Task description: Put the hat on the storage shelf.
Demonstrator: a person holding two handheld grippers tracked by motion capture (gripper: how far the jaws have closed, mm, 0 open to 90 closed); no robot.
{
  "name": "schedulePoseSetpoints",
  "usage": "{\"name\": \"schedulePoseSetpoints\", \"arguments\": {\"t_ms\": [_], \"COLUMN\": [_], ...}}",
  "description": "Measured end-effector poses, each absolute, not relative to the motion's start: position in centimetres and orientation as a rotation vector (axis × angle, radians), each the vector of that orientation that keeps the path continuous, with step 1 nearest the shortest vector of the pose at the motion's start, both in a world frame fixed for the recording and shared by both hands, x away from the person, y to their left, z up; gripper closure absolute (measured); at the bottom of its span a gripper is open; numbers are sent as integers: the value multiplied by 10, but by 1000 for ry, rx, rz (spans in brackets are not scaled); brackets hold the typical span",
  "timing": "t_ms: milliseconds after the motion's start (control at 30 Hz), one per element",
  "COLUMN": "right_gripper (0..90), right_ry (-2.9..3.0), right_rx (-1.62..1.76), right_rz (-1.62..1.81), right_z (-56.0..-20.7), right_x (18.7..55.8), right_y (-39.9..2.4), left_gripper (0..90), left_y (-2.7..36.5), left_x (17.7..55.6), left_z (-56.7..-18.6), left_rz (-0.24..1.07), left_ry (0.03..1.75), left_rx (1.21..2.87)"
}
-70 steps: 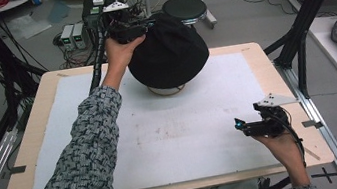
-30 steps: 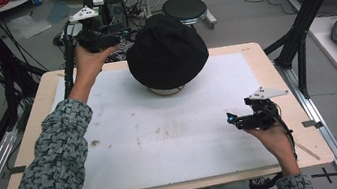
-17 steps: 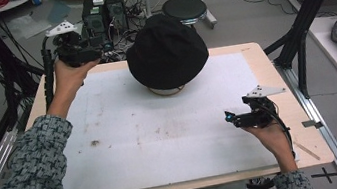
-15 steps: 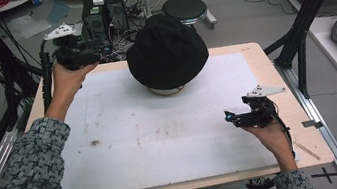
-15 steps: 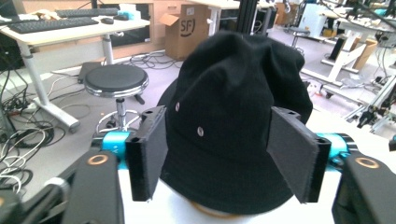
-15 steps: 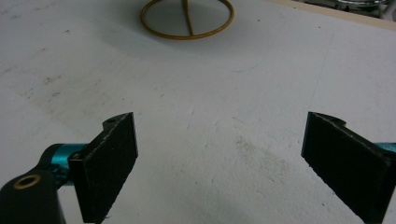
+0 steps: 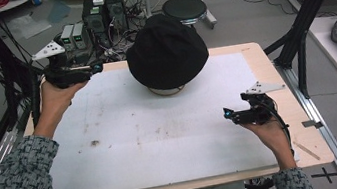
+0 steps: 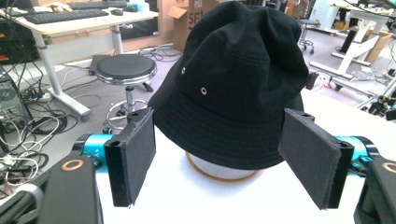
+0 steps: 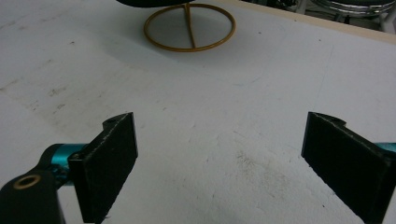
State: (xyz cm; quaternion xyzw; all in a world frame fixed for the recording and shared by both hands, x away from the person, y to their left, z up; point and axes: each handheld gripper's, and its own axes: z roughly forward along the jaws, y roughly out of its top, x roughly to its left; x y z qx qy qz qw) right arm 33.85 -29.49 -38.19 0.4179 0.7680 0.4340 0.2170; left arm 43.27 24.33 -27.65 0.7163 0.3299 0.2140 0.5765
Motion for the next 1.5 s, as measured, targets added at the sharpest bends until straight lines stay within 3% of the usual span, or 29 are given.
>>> {"name": "schedulePoseSetpoints", "arguments": {"t_ms": [400,1100,1500], "right_gripper": [103,103,103], "right_ry": [2149,2158,2161], "right_rx": [1154,1151,1155], "right_rz": [1182,1179,1174], "right_z": [-385,-388,-387], "right_x": [341,344,343], "right_y": [-290,-289,-288], "left_gripper": [192,186,186], "left_y": [267,291,300], "left_x": [399,344,335], "left_z": [-297,-359,-387], "left_rz": [531,640,647], "left_ry": [815,907,947], "left_rx": [1695,1640,1623]}}
